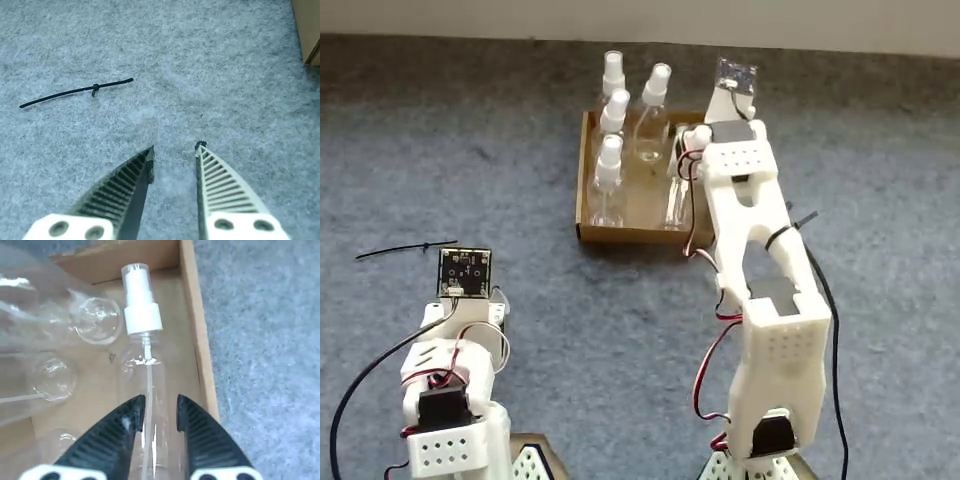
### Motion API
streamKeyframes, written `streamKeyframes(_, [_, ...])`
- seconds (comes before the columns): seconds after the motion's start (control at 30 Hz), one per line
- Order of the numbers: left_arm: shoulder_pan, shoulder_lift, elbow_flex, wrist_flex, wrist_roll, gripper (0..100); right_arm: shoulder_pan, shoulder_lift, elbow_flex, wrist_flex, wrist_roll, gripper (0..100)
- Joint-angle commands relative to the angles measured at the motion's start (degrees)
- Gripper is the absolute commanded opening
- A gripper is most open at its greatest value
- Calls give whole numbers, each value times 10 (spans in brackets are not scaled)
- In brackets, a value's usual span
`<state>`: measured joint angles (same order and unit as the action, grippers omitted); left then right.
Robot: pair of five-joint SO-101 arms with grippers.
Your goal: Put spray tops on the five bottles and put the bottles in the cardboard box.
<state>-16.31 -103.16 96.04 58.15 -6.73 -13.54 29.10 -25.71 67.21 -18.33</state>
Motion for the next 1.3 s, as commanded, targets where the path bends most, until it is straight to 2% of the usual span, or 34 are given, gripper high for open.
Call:
streamKeyframes(0.0, [-9,-7,11,-1,1,133,-11,-30,-74,44,-3,71])
streamKeyframes(0.1, [-9,-7,11,-1,1,133,-38,-30,-96,66,15,94])
streamKeyframes(0.27, [-9,-7,11,0,1,133,-73,-29,-99,65,33,242])
streamKeyframes(0.33, [-9,-7,11,0,1,133,-76,-29,-98,65,33,271])
streamKeyframes(0.53, [-9,-7,11,0,1,133,-77,-23,-97,63,30,272])
streamKeyframes(0.73, [-9,-7,11,1,1,133,-74,57,-107,63,30,272])
streamKeyframes(0.97, [-9,-7,11,1,1,133,-76,87,-195,68,30,272])
streamKeyframes(1.27, [-9,-7,11,2,1,133,-73,138,-204,68,33,272])
